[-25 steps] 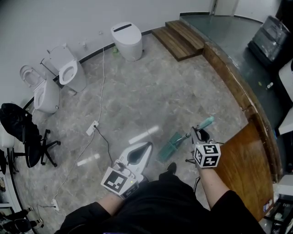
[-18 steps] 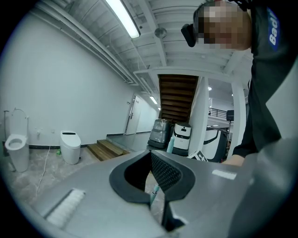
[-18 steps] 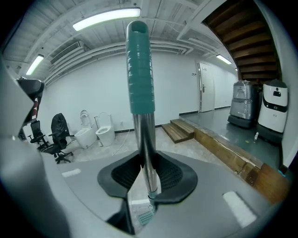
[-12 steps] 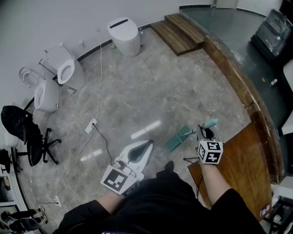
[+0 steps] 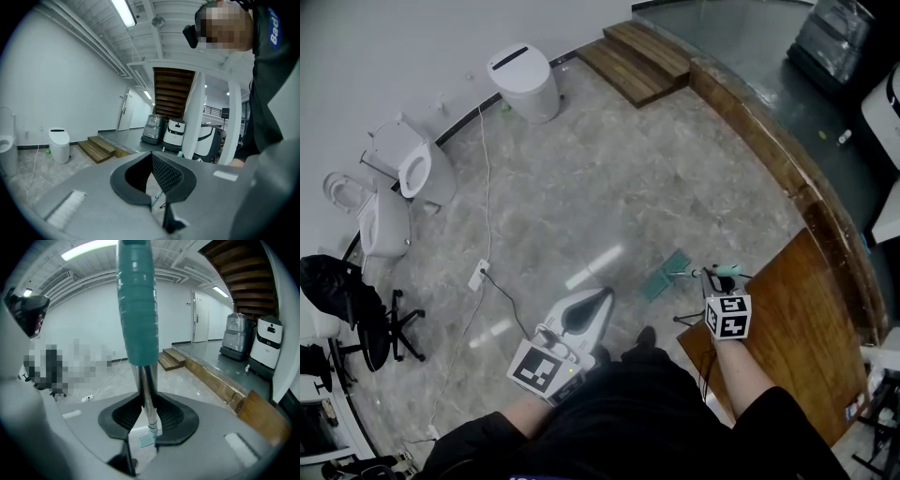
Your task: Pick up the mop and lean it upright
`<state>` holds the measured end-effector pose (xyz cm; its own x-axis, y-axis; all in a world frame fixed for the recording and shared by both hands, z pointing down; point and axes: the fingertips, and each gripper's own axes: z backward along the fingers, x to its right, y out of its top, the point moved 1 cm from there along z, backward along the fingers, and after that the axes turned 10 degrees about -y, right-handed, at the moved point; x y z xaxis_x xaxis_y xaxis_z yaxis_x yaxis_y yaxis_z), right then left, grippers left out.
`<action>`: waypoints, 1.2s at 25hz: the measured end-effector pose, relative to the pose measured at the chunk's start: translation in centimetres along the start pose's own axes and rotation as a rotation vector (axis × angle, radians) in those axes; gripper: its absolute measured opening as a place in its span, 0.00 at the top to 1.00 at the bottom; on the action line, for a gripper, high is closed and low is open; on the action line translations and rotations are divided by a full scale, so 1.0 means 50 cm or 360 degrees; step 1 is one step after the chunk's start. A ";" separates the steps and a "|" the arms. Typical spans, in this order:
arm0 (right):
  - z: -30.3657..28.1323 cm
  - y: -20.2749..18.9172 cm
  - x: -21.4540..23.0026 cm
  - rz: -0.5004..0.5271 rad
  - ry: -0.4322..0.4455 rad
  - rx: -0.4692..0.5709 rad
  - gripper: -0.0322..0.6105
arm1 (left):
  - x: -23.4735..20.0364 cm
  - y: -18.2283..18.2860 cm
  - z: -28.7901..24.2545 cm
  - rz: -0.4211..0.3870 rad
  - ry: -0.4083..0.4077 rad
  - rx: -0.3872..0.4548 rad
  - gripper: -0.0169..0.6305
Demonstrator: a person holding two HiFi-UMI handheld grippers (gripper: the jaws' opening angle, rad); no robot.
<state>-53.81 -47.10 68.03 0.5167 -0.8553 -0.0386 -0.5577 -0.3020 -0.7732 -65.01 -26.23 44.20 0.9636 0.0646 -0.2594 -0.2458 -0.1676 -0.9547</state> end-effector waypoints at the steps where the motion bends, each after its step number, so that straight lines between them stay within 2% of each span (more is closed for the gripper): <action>1: 0.002 -0.003 0.004 0.0010 -0.0002 -0.0006 0.79 | 0.001 0.000 -0.007 0.0001 -0.0027 -0.0002 0.96; 6: 0.030 -0.036 0.013 0.0067 -0.0013 -0.0081 0.79 | 0.005 0.018 -0.037 -0.0022 -0.0167 0.0004 0.96; 14: 0.091 -0.115 0.057 0.0152 -0.0148 -0.0242 0.78 | 0.014 0.031 -0.056 -0.0062 -0.0302 -0.0025 0.96; 30: 0.131 -0.174 0.105 0.0088 -0.0231 -0.0240 0.77 | 0.109 0.019 -0.124 -0.0105 -0.0532 -0.0116 0.96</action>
<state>-41.98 -46.19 70.41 0.5646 -0.8061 -0.1773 -0.6731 -0.3254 -0.6641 -59.35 -32.13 42.76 0.8866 0.3940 -0.2423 -0.1645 -0.2211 -0.9613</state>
